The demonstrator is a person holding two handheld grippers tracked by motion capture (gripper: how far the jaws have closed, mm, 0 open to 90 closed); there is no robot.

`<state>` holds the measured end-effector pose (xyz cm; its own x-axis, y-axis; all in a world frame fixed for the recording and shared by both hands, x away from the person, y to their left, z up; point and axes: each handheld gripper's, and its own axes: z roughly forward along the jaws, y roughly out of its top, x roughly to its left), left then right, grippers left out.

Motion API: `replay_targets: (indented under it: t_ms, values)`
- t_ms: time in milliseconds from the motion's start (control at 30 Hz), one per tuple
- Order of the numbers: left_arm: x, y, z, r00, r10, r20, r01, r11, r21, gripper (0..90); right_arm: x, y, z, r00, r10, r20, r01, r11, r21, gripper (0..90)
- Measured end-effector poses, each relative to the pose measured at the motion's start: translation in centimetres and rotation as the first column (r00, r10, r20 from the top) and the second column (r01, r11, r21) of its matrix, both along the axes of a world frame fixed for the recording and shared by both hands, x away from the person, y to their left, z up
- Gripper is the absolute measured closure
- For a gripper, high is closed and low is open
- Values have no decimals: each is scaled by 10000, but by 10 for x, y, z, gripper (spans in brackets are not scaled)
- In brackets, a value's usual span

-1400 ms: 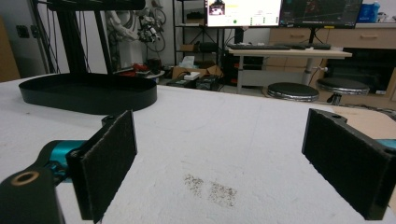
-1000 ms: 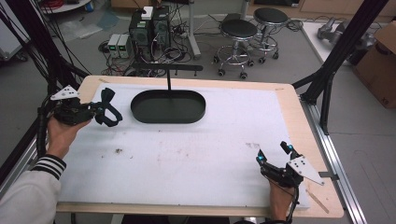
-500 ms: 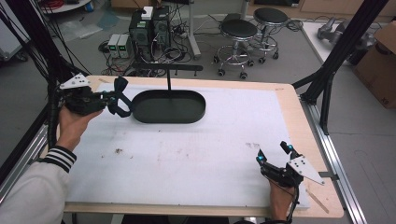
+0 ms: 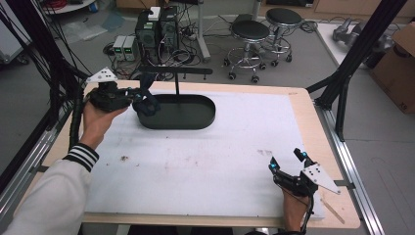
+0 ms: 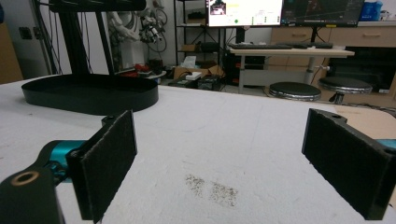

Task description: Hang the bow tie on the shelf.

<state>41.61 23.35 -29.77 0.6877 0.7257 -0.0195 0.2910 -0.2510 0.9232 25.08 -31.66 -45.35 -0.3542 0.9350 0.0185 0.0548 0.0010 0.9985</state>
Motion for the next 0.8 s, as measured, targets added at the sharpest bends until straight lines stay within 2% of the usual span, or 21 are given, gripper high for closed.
replay_targets:
  t_ms: [167, 400, 800]
  values:
    - [10, -17, 7, 9998, 18, 191, -21, 9999, 158, 754, 0, 0, 0, 10000, -14, -35, 14, 10000, 30, 92]
    - [20, -37, 16, 9990, -43, 449, 36, 9999, 161, 755, 0, 0, 0, 10000, 7, -65, -6, 10000, 74, 92]
    - [35, -47, 21, 9963, 365, 778, -378, 9992, 152, 756, 0, -1, 0, 10000, 29, -22, -29, 10000, 53, 92]
